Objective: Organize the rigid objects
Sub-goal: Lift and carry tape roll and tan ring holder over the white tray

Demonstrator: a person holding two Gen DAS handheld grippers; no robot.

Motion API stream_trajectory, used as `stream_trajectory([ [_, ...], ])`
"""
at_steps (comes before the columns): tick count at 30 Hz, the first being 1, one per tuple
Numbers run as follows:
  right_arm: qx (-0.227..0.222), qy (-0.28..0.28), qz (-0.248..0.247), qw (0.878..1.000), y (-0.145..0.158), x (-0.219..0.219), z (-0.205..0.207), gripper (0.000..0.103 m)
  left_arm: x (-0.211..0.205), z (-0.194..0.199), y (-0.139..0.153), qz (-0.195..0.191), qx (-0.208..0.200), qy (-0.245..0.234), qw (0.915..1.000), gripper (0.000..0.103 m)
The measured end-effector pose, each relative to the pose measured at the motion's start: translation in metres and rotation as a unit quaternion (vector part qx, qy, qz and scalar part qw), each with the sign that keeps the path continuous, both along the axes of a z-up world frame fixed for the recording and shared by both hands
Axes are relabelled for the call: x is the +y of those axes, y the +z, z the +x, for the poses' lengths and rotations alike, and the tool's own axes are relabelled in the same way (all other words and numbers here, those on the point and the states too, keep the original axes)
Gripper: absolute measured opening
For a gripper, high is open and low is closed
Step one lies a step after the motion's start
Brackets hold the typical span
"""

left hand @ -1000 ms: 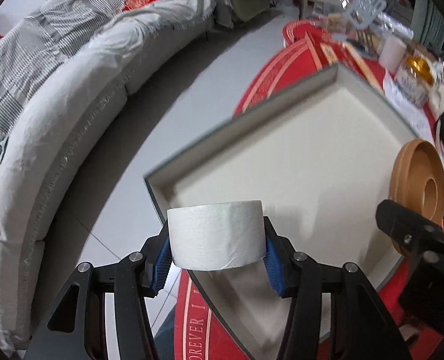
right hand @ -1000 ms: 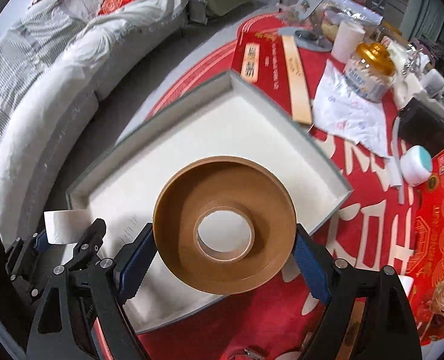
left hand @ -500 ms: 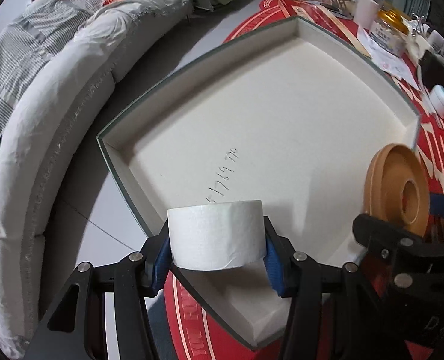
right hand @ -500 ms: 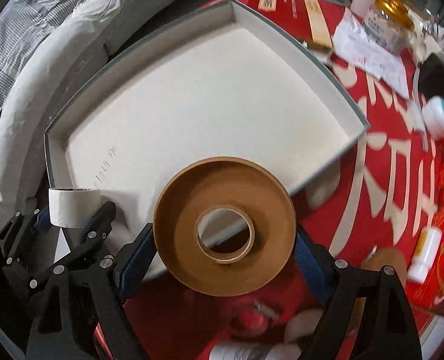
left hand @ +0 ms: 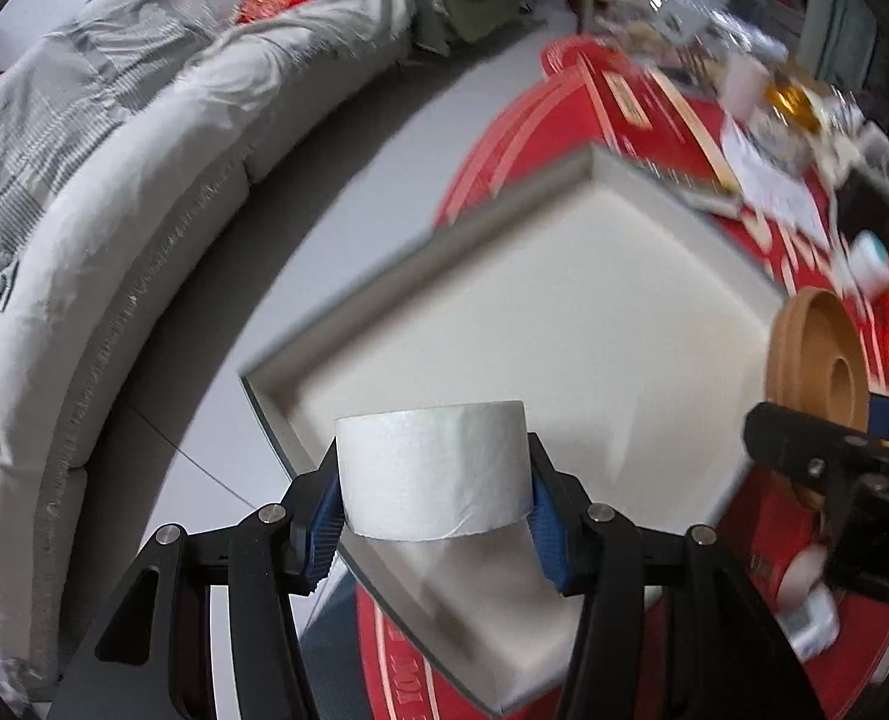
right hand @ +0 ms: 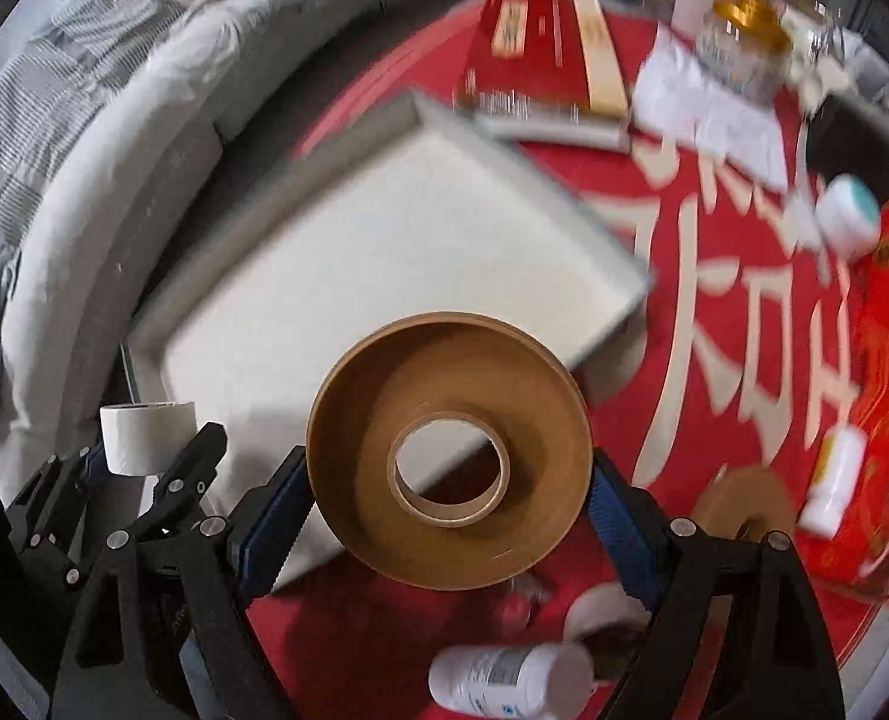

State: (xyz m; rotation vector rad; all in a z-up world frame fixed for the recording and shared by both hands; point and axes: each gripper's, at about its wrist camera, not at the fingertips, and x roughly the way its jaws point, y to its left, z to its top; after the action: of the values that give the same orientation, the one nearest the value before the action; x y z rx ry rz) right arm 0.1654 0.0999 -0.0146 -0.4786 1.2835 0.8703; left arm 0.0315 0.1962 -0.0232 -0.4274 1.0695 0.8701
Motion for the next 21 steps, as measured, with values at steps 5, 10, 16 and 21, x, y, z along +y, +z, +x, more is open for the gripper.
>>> stream_trajectory([
  [5, -0.014, -0.014, 0.020, 1.000, 0.020, 0.024, 0.015, 0.088, 0.024, 0.001, 0.008, 0.008, -0.009, 0.026, 0.9996, 0.057],
  [10, -0.028, -0.011, 0.010, 0.999, 0.017, 0.039, 0.018, 0.088, 0.034, 0.004, 0.002, 0.005, 0.001, 0.029, 0.9996, 0.057],
  [16, -0.023, -0.011, 0.002, 1.000, 0.003, 0.046, 0.017, 0.088, 0.037, 0.006, -0.008, -0.007, 0.005, 0.032, 0.9995, 0.057],
  [21, -0.025, -0.007, -0.003, 1.000, -0.002, 0.050, 0.018, 0.088, 0.037, 0.010, -0.011, -0.010, 0.006, 0.027, 0.9996, 0.057],
])
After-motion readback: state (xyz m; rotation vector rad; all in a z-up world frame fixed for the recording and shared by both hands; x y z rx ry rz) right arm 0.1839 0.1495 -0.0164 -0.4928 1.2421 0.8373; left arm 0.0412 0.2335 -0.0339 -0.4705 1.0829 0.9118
